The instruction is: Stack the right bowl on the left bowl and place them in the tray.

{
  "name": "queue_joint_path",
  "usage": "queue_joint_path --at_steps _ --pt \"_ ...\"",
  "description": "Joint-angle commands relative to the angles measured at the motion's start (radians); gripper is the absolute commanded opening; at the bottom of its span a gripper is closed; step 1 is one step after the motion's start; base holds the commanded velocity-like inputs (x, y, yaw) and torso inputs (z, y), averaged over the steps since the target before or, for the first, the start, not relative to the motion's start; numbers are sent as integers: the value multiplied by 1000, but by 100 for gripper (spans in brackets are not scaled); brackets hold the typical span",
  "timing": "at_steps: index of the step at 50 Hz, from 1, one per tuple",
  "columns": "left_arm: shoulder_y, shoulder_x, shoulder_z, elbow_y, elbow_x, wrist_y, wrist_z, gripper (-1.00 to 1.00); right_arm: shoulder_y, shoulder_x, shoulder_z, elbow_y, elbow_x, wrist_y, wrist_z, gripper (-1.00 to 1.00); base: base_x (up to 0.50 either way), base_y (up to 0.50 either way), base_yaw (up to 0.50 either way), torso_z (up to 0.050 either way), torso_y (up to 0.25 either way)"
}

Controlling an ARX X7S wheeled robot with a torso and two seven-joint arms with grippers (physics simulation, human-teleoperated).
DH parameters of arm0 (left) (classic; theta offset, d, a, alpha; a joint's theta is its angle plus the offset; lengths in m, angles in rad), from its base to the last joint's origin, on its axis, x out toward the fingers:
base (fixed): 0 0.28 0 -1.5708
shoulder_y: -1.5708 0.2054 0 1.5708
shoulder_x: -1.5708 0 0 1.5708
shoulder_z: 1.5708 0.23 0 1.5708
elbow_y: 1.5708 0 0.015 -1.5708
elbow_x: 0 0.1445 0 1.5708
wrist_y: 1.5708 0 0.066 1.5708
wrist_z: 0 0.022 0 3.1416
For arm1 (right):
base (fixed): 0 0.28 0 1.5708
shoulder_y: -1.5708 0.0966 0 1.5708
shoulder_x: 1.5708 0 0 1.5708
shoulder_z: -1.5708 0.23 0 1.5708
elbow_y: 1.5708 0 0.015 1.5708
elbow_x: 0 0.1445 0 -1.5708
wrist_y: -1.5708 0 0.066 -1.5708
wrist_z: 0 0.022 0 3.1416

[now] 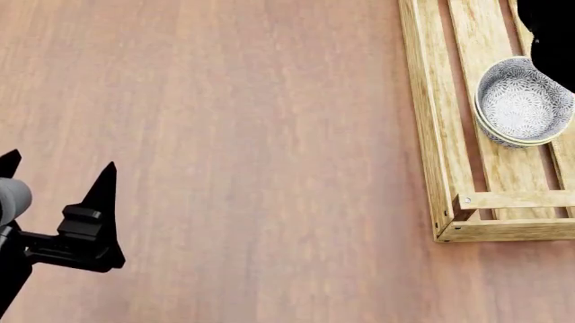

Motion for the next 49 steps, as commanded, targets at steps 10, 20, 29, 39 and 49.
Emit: queue_joint_path --at_steps 10,20,29,39,49 --pt "-16 1 12 10 14 14 -3 100 113 264 -30 -1294 -1130 -996 591 100 0 0 0 0 0" --pt "-34 -2 6 19 -1 6 -16 100 57 331 26 -1447 -1598 -973 925 100 0 0 0 0 0" --pt "-39 -1 12 29 0 7 -23 100 -5 361 72 -1570 -2028 -832 1288 100 0 0 0 0 0" --pt "-48 -4 22 33 20 8 -35 100 -103 405 131 -1580 -2094 -773 1310 100 0 0 0 0 0" --pt "-57 -6 19 39 12 6 -44 100 -162 424 175 -1589 -2123 -713 1303 100 0 0 0 0 0"
